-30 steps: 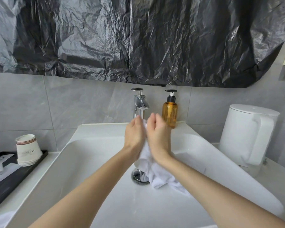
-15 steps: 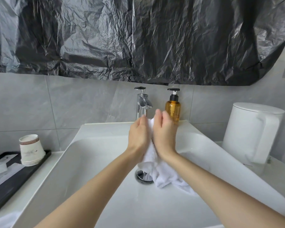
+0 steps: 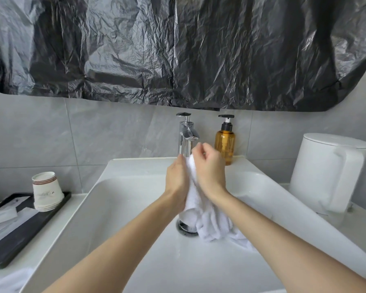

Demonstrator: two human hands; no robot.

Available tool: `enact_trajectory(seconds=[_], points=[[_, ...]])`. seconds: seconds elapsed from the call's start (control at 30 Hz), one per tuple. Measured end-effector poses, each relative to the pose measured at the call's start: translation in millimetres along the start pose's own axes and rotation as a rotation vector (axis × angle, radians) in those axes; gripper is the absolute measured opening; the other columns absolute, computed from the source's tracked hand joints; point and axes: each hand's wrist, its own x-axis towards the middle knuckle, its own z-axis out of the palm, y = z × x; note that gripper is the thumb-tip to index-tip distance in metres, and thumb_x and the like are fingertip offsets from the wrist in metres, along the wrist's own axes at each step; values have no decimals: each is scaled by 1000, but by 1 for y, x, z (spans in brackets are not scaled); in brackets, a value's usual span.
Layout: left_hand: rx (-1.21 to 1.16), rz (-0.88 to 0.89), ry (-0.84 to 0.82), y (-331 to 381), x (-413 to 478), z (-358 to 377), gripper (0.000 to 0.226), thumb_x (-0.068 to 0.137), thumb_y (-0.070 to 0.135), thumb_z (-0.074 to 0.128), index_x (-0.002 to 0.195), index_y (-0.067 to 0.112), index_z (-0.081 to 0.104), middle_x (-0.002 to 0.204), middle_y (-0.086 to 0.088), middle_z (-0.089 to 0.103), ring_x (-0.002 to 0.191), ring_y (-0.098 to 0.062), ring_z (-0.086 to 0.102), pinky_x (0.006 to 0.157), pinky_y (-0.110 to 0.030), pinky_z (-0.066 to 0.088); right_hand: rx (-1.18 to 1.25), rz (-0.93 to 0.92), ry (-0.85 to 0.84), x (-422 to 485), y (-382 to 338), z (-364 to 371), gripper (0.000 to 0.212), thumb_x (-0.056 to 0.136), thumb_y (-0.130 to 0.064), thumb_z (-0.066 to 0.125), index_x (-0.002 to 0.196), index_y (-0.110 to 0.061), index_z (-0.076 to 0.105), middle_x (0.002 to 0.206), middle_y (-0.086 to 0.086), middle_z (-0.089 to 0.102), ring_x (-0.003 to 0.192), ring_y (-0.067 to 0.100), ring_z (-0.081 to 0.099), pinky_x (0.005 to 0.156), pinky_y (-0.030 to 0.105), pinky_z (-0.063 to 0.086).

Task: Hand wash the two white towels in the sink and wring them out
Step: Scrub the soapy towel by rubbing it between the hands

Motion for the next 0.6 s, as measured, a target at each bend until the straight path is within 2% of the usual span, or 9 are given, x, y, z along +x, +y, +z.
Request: enact_trajectory(seconds=[0.07, 0.1, 0.17, 0.2, 0.3, 0.33, 0.47, 0.5, 0.6], points=[[-7, 18, -49, -2, -2, 6, 35, 103, 29, 35, 93, 9, 61, 80, -7, 60, 77, -20, 57, 64, -27, 47, 19, 78, 107, 8, 2, -4, 44, 98, -15, 47, 56, -18, 32, 48, -5, 34, 51, 11, 27, 58, 33, 25], [-14, 20, -52, 1, -2, 7, 33, 103, 27, 35, 89, 10, 60, 77, -5, 59, 74, -19, 56, 61, -25, 46, 21, 54, 95, 3, 3, -7, 43, 98, -14, 46, 57, -19, 32, 48, -5, 36, 50, 11, 29, 58, 34, 25], [-18, 17, 15, 4, 2, 2, 33, 102, 24, 36, 75, 12, 52, 66, -4, 52, 63, -17, 50, 51, -22, 41, -12, -56, -36, -17, 3, -5, 41, 98, -15, 46, 60, -22, 31, 47, -7, 41, 50, 10, 31, 55, 33, 26], [-3, 7, 39, 4, 5, 0, 34, 101, 25, 37, 72, 12, 51, 64, -5, 52, 62, -18, 50, 53, -23, 41, -26, -96, -90, -24, 2, -3, 42, 98, -16, 46, 60, -23, 29, 47, -8, 41, 50, 10, 30, 53, 32, 25], [-74, -76, -27, 3, -2, 1, 41, 95, 36, 40, 93, 2, 64, 85, -18, 66, 80, -30, 64, 74, -37, 51, -45, 24, 25, 0, 3, 0, 43, 99, -15, 44, 59, -20, 29, 48, -5, 34, 48, 12, 28, 57, 34, 25], [-66, -85, -39, 3, -3, 3, 43, 96, 36, 40, 98, 1, 64, 87, -18, 65, 82, -29, 64, 75, -37, 51, -39, 57, 66, 5, 3, 0, 43, 100, -16, 43, 59, -19, 30, 50, -5, 35, 48, 11, 30, 59, 33, 25], [-42, -19, 33, 4, 9, -1, 42, 103, 25, 36, 67, 10, 52, 51, 4, 55, 60, -18, 50, 57, -29, 40, -39, -133, -72, -23, 3, 0, 43, 100, -17, 44, 61, -23, 28, 47, -8, 41, 48, 8, 34, 52, 29, 23], [-38, -20, 44, 4, 9, -2, 42, 103, 26, 36, 68, 10, 54, 52, 4, 56, 60, -18, 51, 57, -30, 42, -33, -123, -69, -20, 3, 0, 44, 100, -16, 44, 60, -24, 27, 47, -9, 41, 49, 8, 33, 53, 29, 24], [-64, -124, -56, 0, 3, 1, 43, 100, 34, 38, 95, 3, 66, 83, -14, 66, 77, -25, 64, 73, -33, 53, -32, 56, 85, 5, 5, 1, 45, 101, -15, 42, 58, -21, 31, 52, -8, 37, 54, 13, 35, 60, 32, 26]])
